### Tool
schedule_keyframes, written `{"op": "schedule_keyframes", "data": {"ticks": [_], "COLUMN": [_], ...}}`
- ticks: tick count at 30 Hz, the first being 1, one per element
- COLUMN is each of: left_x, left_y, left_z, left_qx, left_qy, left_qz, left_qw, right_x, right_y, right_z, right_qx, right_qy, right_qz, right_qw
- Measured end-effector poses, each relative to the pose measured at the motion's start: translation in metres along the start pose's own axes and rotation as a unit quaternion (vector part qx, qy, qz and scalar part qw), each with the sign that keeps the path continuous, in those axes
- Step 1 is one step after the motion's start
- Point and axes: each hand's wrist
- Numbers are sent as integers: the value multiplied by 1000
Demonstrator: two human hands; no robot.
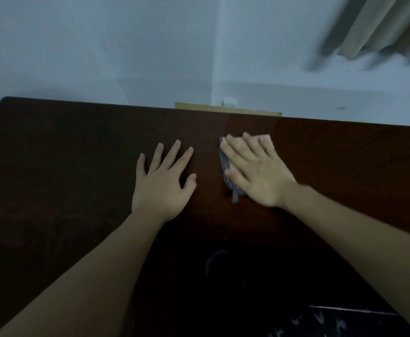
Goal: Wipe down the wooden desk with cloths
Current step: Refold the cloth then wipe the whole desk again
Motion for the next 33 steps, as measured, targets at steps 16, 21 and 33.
{"op": "schedule_keyframes", "data": {"ticks": [16, 21, 33], "left_x": [-5, -5, -4], "left_y": [4, 4, 3], "left_z": [2, 1, 2], "left_qx": [-9, -12, -7], "left_qy": [26, 27, 21], "left_qz": [-24, -20, -17], "left_qw": [999, 999, 1000], "right_x": [16, -18, -21], "right_y": [3, 3, 10], "right_z": [35, 65, 51], "right_qx": [47, 28, 37], "right_qy": [99, 88, 39], "right_qz": [-13, -3, -22], "right_qw": [994, 996, 998]}}
Point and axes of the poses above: each hand's wrist, its own x-axis towards the middle knuckle, its own y-axis out of the palm, z = x × y, and after that the axes turned 9 degrees about -x, right-handed
